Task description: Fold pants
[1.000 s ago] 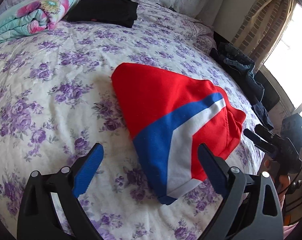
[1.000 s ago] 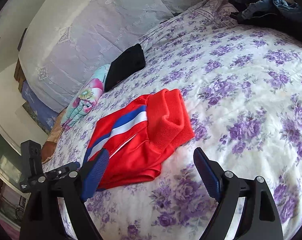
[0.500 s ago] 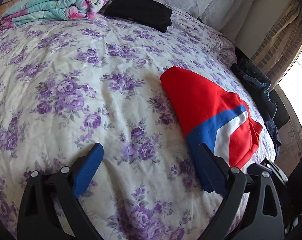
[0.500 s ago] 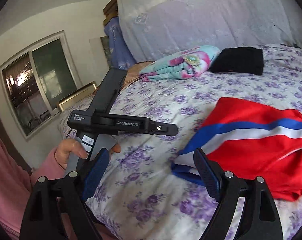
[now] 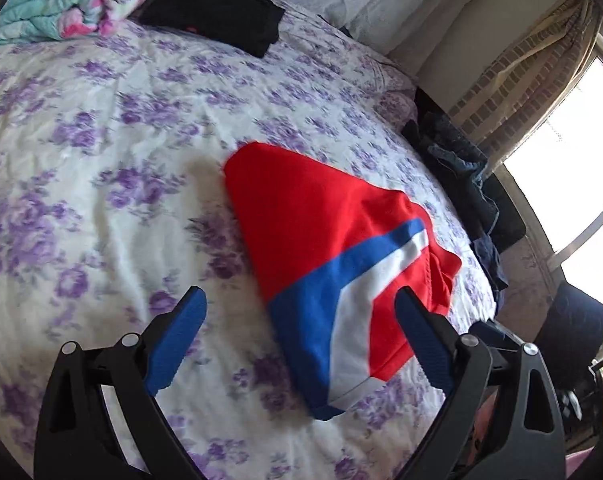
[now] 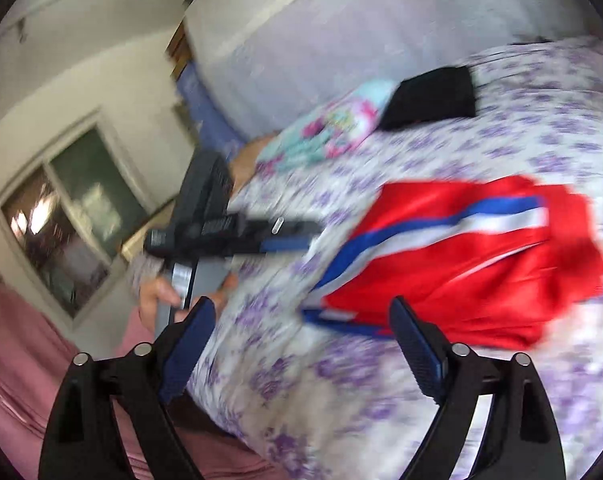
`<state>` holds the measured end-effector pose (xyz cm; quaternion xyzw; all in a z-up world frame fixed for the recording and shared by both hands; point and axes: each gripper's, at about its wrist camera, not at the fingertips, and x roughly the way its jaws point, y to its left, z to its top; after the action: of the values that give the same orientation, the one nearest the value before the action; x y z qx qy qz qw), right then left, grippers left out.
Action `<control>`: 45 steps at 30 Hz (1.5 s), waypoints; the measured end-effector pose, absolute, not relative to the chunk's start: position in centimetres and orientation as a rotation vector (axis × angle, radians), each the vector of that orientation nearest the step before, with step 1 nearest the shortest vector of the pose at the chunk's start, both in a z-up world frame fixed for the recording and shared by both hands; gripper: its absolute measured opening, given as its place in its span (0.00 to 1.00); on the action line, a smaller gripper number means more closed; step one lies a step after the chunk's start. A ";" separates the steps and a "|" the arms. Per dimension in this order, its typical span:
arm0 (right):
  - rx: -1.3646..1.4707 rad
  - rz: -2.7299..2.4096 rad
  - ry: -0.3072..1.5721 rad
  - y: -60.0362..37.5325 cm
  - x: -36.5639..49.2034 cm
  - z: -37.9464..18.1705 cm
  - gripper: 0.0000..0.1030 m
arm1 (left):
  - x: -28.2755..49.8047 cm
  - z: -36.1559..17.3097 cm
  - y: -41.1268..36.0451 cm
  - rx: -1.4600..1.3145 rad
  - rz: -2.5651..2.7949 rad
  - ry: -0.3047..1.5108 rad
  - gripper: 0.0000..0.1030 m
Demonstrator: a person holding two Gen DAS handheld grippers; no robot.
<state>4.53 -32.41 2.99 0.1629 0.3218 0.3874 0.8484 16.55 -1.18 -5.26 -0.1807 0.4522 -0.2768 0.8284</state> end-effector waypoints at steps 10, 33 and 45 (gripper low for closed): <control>0.593 0.680 0.652 -40.0 5.2 -0.1 0.91 | 16.7 -7.9 -4.3 -0.411 -0.662 1.116 0.90; 0.526 0.568 0.789 -44.3 12.4 -1.4 0.91 | 17.8 -9.0 -5.6 -0.594 -0.752 1.178 0.96; 0.600 0.950 1.082 -38.2 22.8 -5.8 0.92 | 17.4 -8.5 -6.7 -0.438 -0.786 1.088 0.96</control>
<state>22.84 -38.23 -5.84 0.2705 0.4880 0.4281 0.7109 17.44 -6.72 -8.55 -0.2011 0.5001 -0.3612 0.7609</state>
